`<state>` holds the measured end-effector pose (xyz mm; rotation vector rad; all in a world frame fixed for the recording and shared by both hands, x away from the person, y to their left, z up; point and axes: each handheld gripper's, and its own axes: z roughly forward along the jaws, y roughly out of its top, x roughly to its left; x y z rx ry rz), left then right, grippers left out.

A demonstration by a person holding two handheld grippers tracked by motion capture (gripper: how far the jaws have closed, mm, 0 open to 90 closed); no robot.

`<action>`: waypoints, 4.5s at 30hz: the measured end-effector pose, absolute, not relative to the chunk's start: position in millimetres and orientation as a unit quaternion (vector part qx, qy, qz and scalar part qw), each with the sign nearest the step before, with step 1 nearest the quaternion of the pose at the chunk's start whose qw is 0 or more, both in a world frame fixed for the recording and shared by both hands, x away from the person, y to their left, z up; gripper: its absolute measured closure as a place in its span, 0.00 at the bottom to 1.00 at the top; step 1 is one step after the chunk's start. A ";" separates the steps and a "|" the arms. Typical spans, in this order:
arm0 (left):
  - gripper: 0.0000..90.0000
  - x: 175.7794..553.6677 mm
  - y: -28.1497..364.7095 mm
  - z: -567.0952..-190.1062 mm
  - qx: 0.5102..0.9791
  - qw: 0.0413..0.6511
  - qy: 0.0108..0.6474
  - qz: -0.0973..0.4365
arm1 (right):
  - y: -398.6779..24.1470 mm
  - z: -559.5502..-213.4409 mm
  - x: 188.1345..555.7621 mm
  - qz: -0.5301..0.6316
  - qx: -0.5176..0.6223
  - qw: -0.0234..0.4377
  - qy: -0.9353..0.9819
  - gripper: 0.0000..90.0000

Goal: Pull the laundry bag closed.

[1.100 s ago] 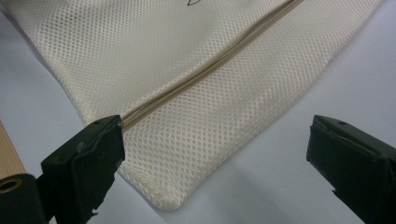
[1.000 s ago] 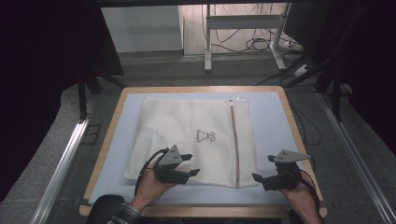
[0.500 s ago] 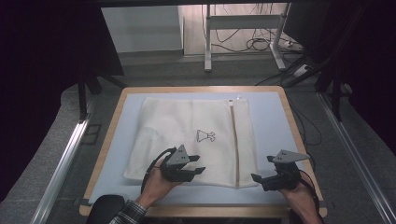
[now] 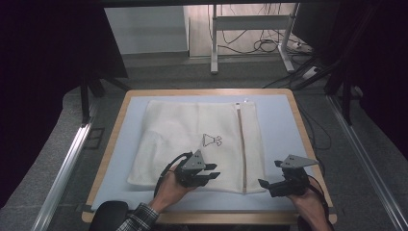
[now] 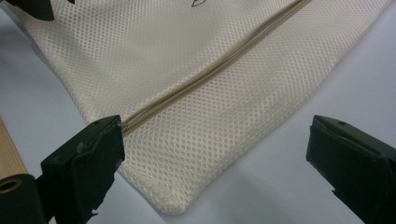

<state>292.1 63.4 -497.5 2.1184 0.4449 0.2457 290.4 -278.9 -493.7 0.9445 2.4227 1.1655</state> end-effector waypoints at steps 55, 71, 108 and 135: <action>1.00 297.3 -8.5 -524.4 0.900 0.412 0.137 0.046 | -275.3 -500.0 292.2 0.382 0.340 0.148 0.847 0.05; 1.00 295.9 -9.6 -537.9 0.901 0.410 0.138 0.044 | -266.1 -500.1 289.2 0.385 0.330 0.134 0.851 0.03; 1.00 297.1 -8.0 -539.9 0.895 0.420 0.146 0.033 | -208.7 -510.8 262.2 0.306 0.207 0.154 0.916 0.58; 1.00 298.3 -7.2 -539.4 0.897 0.416 0.145 0.032 | -214.5 -506.3 276.1 0.331 0.219 0.120 0.910 0.92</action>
